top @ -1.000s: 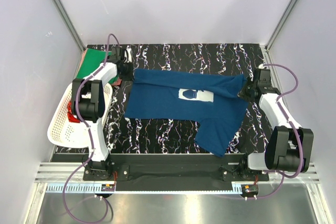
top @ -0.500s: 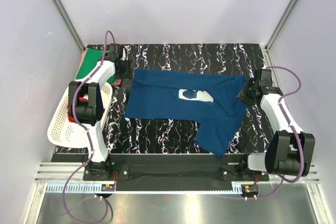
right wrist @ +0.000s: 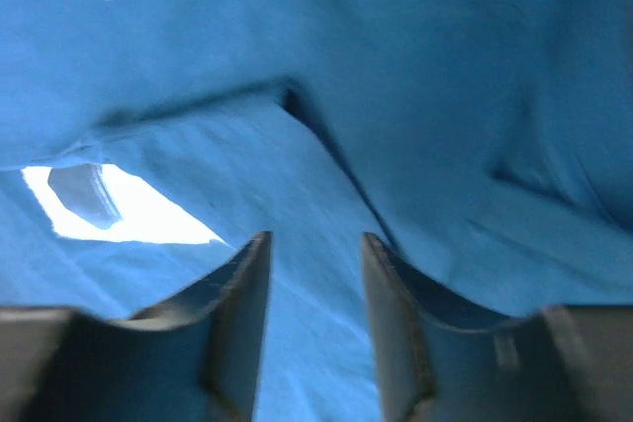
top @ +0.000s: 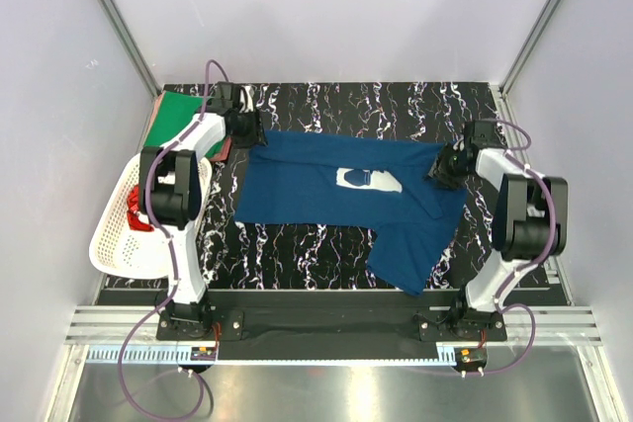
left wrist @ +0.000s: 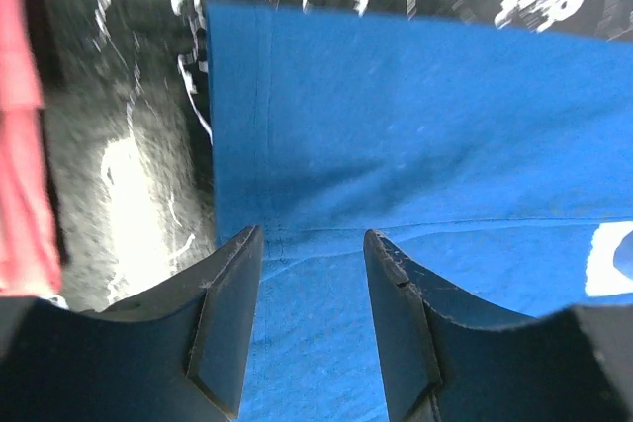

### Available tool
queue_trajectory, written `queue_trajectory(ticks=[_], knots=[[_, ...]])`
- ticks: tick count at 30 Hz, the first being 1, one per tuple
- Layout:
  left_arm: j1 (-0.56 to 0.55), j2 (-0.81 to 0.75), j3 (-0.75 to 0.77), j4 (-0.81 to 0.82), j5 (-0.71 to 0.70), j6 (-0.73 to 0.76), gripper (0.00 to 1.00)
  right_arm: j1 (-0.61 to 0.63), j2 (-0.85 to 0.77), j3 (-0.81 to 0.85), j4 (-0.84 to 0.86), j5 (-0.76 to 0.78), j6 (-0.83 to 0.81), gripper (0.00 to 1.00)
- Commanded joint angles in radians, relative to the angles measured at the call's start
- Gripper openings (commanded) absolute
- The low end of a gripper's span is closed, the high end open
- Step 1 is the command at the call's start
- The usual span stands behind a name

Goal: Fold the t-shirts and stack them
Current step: Fold the tshirt

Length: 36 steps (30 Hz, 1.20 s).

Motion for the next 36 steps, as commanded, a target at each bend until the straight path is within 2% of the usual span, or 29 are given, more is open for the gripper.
queue_trajectory(ticks=[1,5,12,18,21,32,36], knots=[[-0.005,0.012,-0.003,-0.023,-0.074,-0.045,0.5,0.007,0.04,0.104,0.09,-0.156,-0.103,0.51],[-0.005,0.012,0.008,-0.089,-0.202,-0.077,0.5,0.009,0.088,0.145,0.095,-0.157,-0.182,0.54],[-0.005,0.007,0.057,-0.135,-0.222,-0.082,0.47,0.007,0.17,0.222,0.055,-0.209,-0.313,0.53],[-0.005,-0.016,0.068,-0.147,-0.219,-0.079,0.46,0.009,0.232,0.283,0.013,-0.263,-0.385,0.39],[-0.005,-0.041,0.063,-0.141,-0.214,-0.077,0.47,0.009,0.23,0.272,0.019,-0.234,-0.433,0.44],[-0.005,-0.088,0.074,-0.142,-0.22,-0.048,0.47,0.01,0.273,0.278,0.001,-0.242,-0.486,0.47],[-0.005,-0.093,0.072,-0.141,-0.22,-0.05,0.47,0.009,0.255,0.276,0.018,-0.268,-0.474,0.34]])
